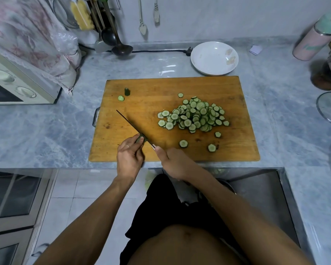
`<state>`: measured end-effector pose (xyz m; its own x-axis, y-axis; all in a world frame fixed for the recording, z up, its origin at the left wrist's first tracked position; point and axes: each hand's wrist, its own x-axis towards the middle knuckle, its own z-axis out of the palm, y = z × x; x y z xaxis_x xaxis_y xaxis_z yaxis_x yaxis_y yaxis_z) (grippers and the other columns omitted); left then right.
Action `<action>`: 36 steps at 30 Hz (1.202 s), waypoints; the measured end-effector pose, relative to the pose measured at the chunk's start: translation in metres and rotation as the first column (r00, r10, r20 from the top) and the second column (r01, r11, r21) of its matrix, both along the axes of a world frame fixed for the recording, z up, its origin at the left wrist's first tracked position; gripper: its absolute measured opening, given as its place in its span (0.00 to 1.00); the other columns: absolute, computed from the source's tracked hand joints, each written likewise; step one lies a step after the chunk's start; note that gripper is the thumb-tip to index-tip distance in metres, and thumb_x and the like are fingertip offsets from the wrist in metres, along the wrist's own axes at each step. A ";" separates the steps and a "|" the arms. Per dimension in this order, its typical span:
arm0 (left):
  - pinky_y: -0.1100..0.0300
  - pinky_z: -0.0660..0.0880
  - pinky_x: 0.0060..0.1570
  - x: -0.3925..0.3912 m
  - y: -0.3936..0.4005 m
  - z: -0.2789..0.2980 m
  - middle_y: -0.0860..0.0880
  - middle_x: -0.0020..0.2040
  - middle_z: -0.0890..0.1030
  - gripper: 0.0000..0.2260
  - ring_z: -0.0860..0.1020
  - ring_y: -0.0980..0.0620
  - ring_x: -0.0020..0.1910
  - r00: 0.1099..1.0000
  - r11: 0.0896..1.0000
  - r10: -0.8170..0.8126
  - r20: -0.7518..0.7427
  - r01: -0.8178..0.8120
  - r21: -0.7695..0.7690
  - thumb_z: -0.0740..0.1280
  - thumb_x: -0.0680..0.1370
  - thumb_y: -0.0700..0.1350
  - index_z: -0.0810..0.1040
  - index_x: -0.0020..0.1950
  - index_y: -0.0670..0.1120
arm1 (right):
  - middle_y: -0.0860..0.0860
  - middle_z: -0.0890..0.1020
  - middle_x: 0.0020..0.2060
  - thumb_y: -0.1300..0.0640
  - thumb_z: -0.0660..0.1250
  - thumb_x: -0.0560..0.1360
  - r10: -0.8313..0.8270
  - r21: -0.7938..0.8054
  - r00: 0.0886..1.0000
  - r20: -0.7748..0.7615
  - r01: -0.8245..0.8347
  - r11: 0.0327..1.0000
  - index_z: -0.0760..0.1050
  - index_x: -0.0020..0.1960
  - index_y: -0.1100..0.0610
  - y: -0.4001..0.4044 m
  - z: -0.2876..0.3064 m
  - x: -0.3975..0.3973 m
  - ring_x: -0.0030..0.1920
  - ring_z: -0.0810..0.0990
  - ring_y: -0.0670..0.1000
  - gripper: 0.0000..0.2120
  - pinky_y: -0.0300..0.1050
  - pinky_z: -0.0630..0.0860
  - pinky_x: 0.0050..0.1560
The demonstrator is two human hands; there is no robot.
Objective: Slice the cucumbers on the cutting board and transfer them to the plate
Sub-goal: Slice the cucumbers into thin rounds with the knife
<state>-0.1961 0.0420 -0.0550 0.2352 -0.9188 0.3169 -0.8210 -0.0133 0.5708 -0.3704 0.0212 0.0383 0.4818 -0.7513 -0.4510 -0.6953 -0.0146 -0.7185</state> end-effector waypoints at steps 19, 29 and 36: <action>0.66 0.71 0.47 -0.007 0.002 0.013 0.45 0.55 0.82 0.14 0.80 0.45 0.49 0.998 0.999 0.038 -0.045 -0.036 0.033 0.63 0.70 0.32 0.84 0.50 0.40 | 0.51 0.68 0.29 0.44 0.48 0.85 0.107 -0.073 0.994 -0.004 -0.107 0.991 0.64 0.31 0.55 0.013 0.014 -0.016 0.39 0.72 0.54 0.27 0.42 0.62 0.42; 0.55 0.77 0.56 0.000 0.001 -0.003 0.44 0.56 0.83 0.13 0.80 0.46 0.55 0.998 0.999 0.025 -0.050 -0.022 0.050 0.65 0.74 0.33 0.84 0.54 0.40 | 0.55 0.73 0.30 0.42 0.48 0.84 0.050 0.015 0.998 0.047 -0.051 0.999 0.65 0.30 0.57 0.011 0.021 -0.018 0.39 0.76 0.56 0.29 0.49 0.69 0.43; 0.53 0.78 0.55 0.001 -0.001 -0.001 0.43 0.56 0.83 0.13 0.81 0.46 0.55 0.998 0.996 0.041 -0.042 -0.037 0.082 0.63 0.73 0.35 0.84 0.53 0.39 | 0.53 0.72 0.29 0.42 0.46 0.84 0.089 -0.002 0.996 0.010 -0.089 0.996 0.66 0.31 0.56 0.005 0.011 -0.010 0.33 0.72 0.50 0.29 0.44 0.64 0.41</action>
<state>-0.1948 0.0410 -0.0558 0.2833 -0.9310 0.2302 -0.7930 -0.0925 0.6021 -0.3801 0.0261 0.0494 0.5512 -0.7063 -0.4442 -0.6837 -0.0771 -0.7257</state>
